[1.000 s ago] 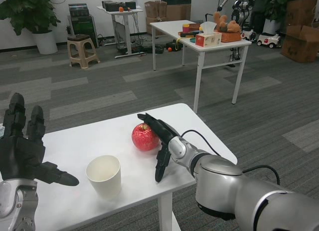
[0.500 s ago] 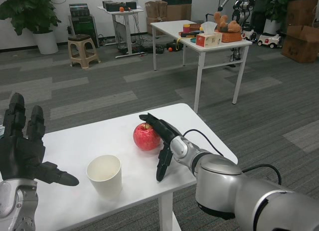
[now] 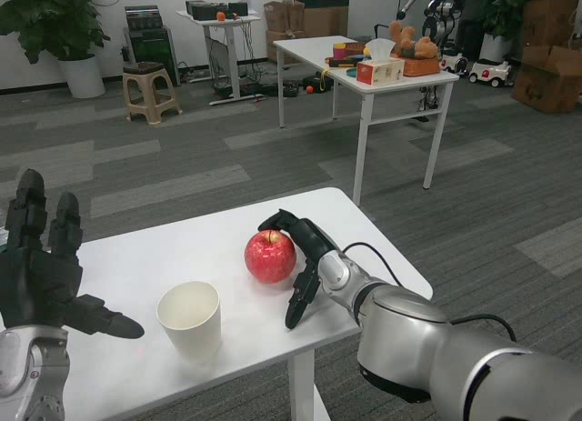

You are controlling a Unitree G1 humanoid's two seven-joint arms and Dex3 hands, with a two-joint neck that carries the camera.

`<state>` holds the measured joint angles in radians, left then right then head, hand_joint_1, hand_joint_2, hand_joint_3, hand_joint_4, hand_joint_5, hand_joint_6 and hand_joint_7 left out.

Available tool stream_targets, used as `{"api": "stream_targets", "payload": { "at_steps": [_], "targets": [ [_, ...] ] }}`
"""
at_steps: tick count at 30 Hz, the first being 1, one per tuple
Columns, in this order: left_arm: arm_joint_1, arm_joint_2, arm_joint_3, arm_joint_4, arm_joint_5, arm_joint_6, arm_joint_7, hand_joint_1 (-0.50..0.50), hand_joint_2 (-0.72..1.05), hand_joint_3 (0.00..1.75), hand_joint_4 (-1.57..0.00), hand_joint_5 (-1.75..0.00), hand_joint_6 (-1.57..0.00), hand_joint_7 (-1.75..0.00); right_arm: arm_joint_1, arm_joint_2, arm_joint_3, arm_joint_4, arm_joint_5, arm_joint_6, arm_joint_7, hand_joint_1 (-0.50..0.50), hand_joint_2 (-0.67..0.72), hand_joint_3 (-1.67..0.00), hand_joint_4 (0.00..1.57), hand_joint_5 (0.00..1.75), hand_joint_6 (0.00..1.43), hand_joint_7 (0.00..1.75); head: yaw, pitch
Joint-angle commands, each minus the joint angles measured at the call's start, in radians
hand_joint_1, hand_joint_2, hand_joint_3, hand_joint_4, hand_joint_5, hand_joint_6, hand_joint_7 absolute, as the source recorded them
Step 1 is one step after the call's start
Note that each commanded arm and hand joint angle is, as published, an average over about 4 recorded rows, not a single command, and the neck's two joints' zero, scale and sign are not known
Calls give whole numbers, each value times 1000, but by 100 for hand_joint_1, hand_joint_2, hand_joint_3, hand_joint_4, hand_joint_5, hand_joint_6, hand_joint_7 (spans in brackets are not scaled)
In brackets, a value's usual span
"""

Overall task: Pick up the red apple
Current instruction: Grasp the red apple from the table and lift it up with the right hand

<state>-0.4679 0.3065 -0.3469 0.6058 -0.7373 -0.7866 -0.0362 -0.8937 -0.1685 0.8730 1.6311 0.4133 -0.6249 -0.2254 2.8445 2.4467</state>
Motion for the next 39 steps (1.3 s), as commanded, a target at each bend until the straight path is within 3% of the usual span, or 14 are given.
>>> {"api": "stream_targets", "payload": {
  "at_steps": [1,4,9,20,26,30,32,39],
  "targets": [
    [9,0,9,-6,-8,-13,-1,-48,-55,9,0,-8,0,0,45,-27,-4,19,-19,24,-11,-42,-40,-16,0,17,47,127,0,0],
    [9,0,9,-6,-8,-13,-1,-48,-55,4,0,0,0,0,45,-28,-6,19,-19,24,-12,-41,-41,-16,0,22,52,141,0,0],
    [10,0,9,-6,-8,-13,-1,-48,-55,9,0,-5,0,0,49,-28,-27,19,-19,24,-15,-38,-41,-24,0,29,54,152,0,0],
    [11,0,9,-6,-8,-13,-1,-48,-55,9,0,-5,0,0,74,-31,-95,-6,-19,24,-33,-38,-35,-24,0,29,54,161,0,0],
    [13,0,10,-7,-9,-13,-1,-48,-55,4,0,-10,0,0,79,-31,-111,-10,-19,22,-41,-41,-35,-32,0,29,34,159,0,-4],
    [14,0,11,-8,-8,-13,-1,-48,-55,9,0,0,0,0,82,-31,-117,-12,-19,22,-43,-42,-35,-32,0,29,11,136,0,-4],
    [14,0,11,-7,-8,-13,-1,-48,-55,9,0,-5,0,0,82,-31,-118,-13,-19,22,-43,-42,-35,-32,0,19,5,113,1,-5],
    [14,0,11,-7,-8,-13,-1,-48,-55,9,0,-10,0,0,88,-37,-121,-32,-19,22,-43,-46,-35,-32,0,0,0,56,-2,-4]
  ]
}}
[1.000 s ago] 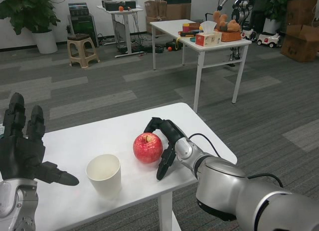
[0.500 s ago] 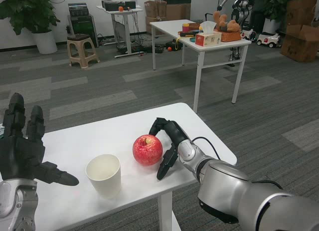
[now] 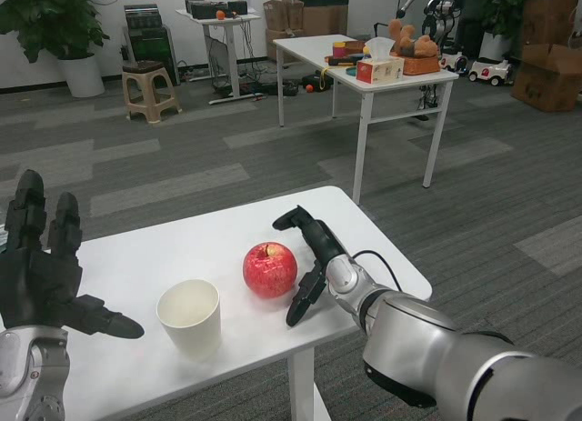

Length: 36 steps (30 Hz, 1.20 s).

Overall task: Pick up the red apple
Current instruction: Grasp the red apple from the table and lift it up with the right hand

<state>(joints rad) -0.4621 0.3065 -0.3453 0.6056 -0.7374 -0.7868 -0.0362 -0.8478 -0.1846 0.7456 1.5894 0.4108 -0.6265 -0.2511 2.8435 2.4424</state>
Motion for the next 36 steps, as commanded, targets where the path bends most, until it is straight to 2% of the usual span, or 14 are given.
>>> {"api": "stream_targets", "payload": {
  "at_steps": [1,5,9,21,26,28,31,36],
  "targets": [
    [8,0,9,-7,-8,-12,-1,-48,-55,9,0,-10,0,0,42,-21,6,8,-17,24,-17,-46,-35,-32,0,0,0,49,-1,1],
    [8,0,9,-7,-8,-12,-1,-48,-55,9,0,-3,0,0,42,-21,6,5,-17,24,-17,-46,-30,-32,0,0,0,35,-1,-2],
    [8,0,9,-7,-8,-12,-1,-48,-55,7,0,-10,0,0,42,-17,6,-1,-18,24,-17,-46,-29,-32,0,0,0,35,-3,-2],
    [8,0,8,-6,-8,-12,-1,-48,-55,9,0,-8,0,0,41,0,5,-49,-20,25,-17,-46,-18,-32,0,0,0,35,-2,-1],
    [7,0,9,-6,-8,-12,-1,-48,-55,9,0,-5,0,0,41,2,6,-74,-22,24,-17,-46,-16,-28,0,0,0,28,0,-2],
    [7,-1,9,-6,-8,-12,-1,-48,-55,9,0,-3,0,0,41,2,7,-86,-23,24,-17,-46,-13,-24,0,0,0,28,1,-1],
    [8,-1,10,-6,-8,-13,-2,-48,-55,9,0,-10,0,0,42,1,7,-101,-23,24,-17,-46,-10,-24,0,0,0,28,2,-1],
    [8,-1,12,-7,-8,-16,-1,-48,-55,9,0,-10,0,0,42,0,-9,-112,-21,23,-17,-46,1,-24,0,0,0,30,5,0]
  ]
}}
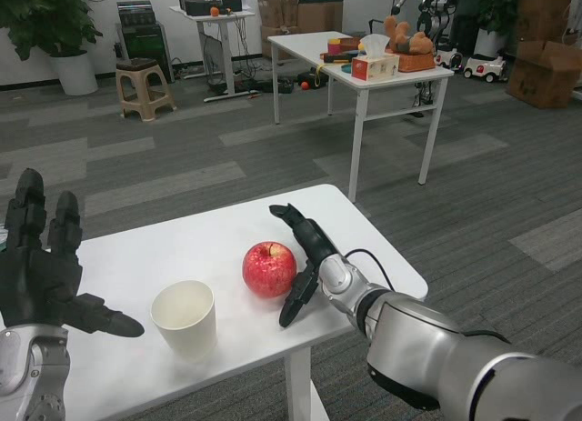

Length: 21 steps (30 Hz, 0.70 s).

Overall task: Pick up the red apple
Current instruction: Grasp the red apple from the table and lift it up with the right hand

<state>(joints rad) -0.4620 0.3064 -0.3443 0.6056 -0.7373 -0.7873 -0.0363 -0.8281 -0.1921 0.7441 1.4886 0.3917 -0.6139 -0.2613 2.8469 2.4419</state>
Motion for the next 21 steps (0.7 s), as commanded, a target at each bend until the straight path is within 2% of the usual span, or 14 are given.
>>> {"api": "stream_targets", "payload": {
  "at_steps": [1,4,7,10,14,21],
  "targets": [
    [9,-1,12,-7,-8,-15,-1,-48,-55,9,0,-8,0,0,23,7,-16,-14,-2,10,-7,-46,4,-24,0,0,0,28,2,0],
    [12,-1,13,-9,-8,-15,-1,-48,-55,9,0,-5,0,0,27,3,-40,-29,-2,7,-6,-46,11,-22,0,0,0,28,2,1],
    [13,-1,13,-12,-8,-15,-1,-48,-55,4,0,-10,0,0,31,-1,-50,-39,-2,6,-6,-46,15,-16,0,0,0,28,2,1],
    [13,-1,13,-12,-8,-15,-1,-48,-55,7,0,-10,0,0,33,-2,-58,-47,-2,6,-6,-46,15,-16,0,0,0,28,2,1],
    [13,-1,14,-12,-8,-15,-1,-48,-55,9,0,0,0,0,37,-5,-70,-74,-2,6,-6,-46,15,-16,0,0,0,28,4,-1],
    [15,-1,15,-12,-8,-15,-2,-48,-55,9,0,0,0,0,39,-7,-107,-116,-2,6,-6,-49,22,-16,0,0,0,28,8,0]
  ]
}}
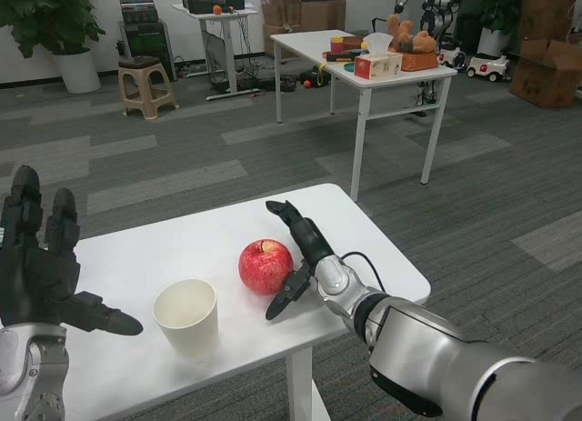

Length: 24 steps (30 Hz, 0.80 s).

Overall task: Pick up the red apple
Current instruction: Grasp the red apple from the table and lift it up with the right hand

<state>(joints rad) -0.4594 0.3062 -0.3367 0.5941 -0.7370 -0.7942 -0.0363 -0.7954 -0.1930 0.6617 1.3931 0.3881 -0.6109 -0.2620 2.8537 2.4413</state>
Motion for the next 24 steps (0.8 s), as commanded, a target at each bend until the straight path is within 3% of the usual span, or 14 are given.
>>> {"api": "stream_targets", "payload": {
  "at_steps": [1,5,10,18,24],
  "targets": [
    [12,-1,7,0,-8,-8,-2,-48,-55,9,0,0,0,0,7,-6,-32,-25,2,2,-6,-50,22,-16,0,0,0,28,1,0],
    [13,-1,7,0,-8,-8,-1,-48,-55,9,0,-10,0,0,7,-9,-49,-41,2,2,-9,-50,22,-16,0,0,0,28,1,0],
    [15,-1,8,0,-8,-8,-1,-48,-55,9,0,-8,0,0,8,-15,-42,-56,2,2,-10,-49,22,-16,0,0,0,28,1,1],
    [16,-1,8,-2,-8,-8,-1,-48,-55,7,0,-3,0,0,16,-12,18,-52,2,2,-8,-48,14,-16,0,0,0,28,1,2],
    [18,-1,8,-2,-8,-8,-1,-48,-55,9,0,-8,0,0,15,8,62,15,2,3,-8,-50,3,-16,0,0,0,28,3,1]
  ]
}}
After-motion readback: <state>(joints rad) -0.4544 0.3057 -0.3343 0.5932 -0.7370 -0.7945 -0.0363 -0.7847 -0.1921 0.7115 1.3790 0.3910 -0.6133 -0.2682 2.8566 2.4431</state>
